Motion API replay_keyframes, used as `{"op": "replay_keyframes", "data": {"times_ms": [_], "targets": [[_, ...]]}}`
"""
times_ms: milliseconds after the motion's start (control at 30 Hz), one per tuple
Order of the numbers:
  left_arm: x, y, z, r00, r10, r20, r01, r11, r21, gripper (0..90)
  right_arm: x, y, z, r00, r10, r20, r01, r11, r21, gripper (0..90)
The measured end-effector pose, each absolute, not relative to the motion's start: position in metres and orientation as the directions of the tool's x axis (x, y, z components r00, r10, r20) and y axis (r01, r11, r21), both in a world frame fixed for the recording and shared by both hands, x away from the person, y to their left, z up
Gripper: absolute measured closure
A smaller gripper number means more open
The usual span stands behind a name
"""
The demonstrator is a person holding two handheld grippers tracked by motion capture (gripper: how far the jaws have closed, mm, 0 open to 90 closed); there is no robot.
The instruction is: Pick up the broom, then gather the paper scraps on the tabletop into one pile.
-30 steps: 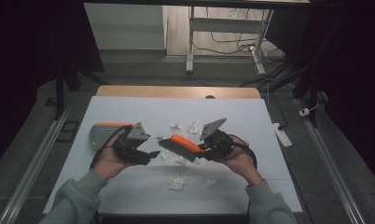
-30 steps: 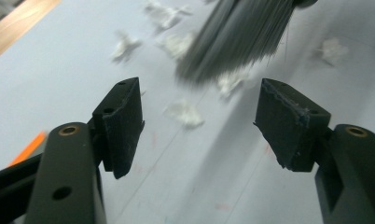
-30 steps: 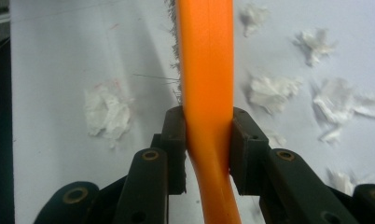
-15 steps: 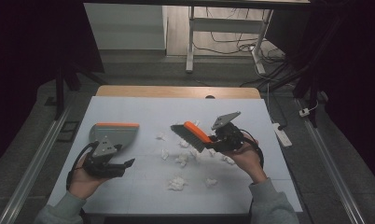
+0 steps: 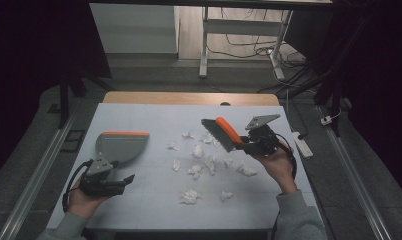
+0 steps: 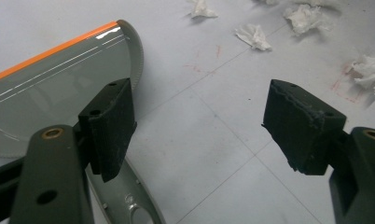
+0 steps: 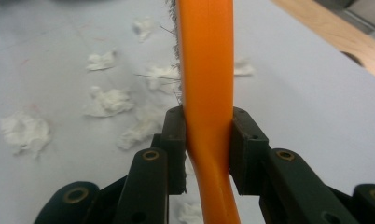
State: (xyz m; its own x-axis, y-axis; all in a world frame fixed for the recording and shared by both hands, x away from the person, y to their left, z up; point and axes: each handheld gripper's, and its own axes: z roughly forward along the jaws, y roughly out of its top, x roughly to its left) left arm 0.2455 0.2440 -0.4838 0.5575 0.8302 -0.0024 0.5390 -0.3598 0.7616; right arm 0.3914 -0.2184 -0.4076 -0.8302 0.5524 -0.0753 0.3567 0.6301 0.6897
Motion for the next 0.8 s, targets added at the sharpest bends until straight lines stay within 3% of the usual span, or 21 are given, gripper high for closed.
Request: {"op": "replay_keyframes", "data": {"times_ms": [533,800], "targets": [[0.253,0.243,-0.488,0.559,0.828,-0.042,0.547,-0.331,0.769,24.1,0.404,-0.246,-0.406,-0.744,0.657,-0.122,0.430,0.610,0.666,69.8],[0.256,0.247,-0.491,0.551,0.832,-0.062,0.555,-0.309,0.772,25.8,0.441,-0.253,-0.415,-0.712,0.693,-0.111,0.508,0.619,0.599,69.9]]}}
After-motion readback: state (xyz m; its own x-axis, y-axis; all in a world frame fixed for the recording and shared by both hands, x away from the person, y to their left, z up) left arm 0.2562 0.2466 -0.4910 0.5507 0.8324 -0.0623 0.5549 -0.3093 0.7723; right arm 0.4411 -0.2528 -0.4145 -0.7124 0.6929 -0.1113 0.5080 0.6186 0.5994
